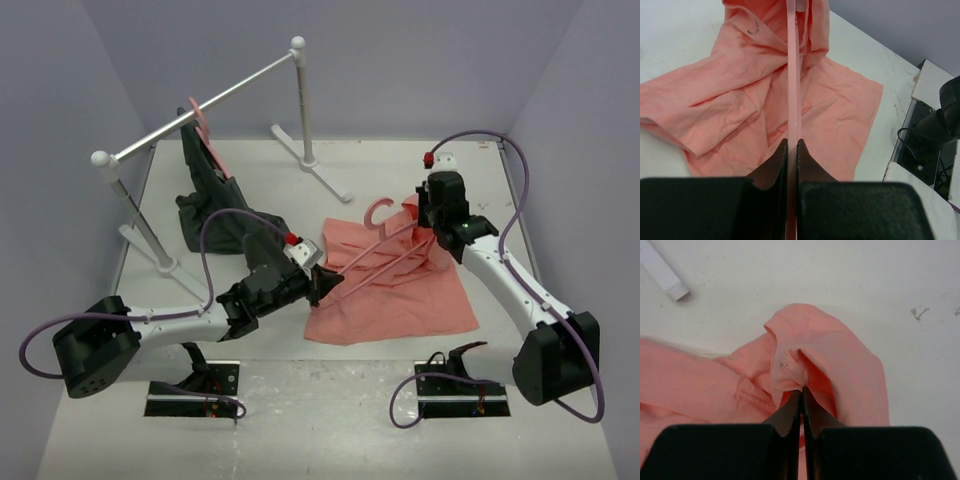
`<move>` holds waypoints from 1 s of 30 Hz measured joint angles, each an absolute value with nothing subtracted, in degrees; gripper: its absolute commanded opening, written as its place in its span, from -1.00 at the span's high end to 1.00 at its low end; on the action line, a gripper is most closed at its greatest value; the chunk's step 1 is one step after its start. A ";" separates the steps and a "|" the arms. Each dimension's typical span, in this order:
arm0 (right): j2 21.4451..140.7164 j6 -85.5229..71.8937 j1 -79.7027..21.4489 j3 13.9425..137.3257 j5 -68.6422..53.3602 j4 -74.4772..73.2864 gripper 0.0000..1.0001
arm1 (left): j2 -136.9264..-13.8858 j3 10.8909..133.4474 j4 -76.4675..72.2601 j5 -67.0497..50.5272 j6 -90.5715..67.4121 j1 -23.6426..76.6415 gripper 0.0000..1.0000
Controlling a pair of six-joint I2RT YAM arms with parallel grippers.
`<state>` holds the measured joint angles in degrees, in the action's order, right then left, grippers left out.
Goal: Place the t-shirt on the hanger
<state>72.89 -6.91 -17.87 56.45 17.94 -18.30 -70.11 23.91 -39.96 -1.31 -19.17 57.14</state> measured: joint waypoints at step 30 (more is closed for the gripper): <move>86.95 -3.19 -27.60 103.80 -5.58 -49.81 1.00 | -46.77 18.23 -40.51 1.77 -19.66 57.12 1.00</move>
